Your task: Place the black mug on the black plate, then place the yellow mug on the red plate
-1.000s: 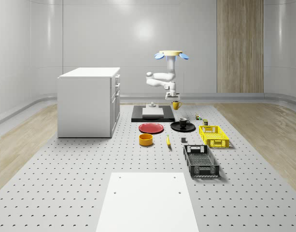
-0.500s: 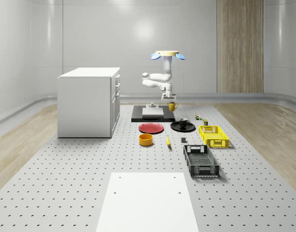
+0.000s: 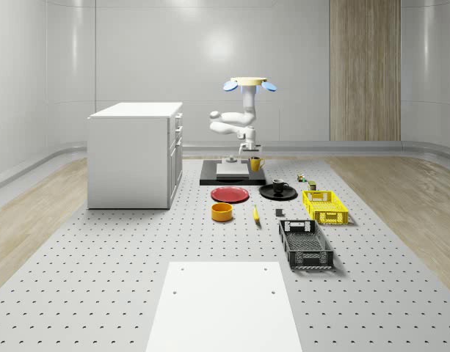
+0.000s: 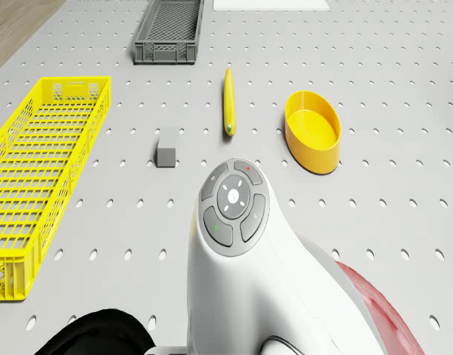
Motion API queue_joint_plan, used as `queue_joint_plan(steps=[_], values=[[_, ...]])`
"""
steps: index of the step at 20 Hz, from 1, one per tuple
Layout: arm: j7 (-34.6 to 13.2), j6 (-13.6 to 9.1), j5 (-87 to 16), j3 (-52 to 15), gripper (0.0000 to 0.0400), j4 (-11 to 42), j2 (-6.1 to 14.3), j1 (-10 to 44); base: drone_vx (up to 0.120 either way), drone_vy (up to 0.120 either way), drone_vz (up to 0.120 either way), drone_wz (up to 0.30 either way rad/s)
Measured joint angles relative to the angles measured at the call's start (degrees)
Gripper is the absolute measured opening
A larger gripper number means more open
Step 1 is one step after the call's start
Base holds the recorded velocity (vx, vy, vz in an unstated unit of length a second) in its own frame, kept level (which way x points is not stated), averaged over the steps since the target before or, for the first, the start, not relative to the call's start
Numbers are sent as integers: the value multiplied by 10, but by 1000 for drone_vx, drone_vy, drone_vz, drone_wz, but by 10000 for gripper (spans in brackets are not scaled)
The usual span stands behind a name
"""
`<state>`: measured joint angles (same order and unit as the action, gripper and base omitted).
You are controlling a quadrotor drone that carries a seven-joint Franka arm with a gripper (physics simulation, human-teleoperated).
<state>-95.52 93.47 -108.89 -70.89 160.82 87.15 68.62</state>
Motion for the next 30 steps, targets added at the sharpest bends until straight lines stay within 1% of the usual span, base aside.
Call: queue_joint_plan(steps=[12,22,27,30], values=[[0,0,0,0,100,0,0,0,120,-120,0,0],[0,1,0,0,100,0,1,0,4,-120,0,0],[0,1,0,0,100,0,1,0,0,-120,-112,0],[0,1,0,0,100,0,1,0,0,-27,-13,0]])
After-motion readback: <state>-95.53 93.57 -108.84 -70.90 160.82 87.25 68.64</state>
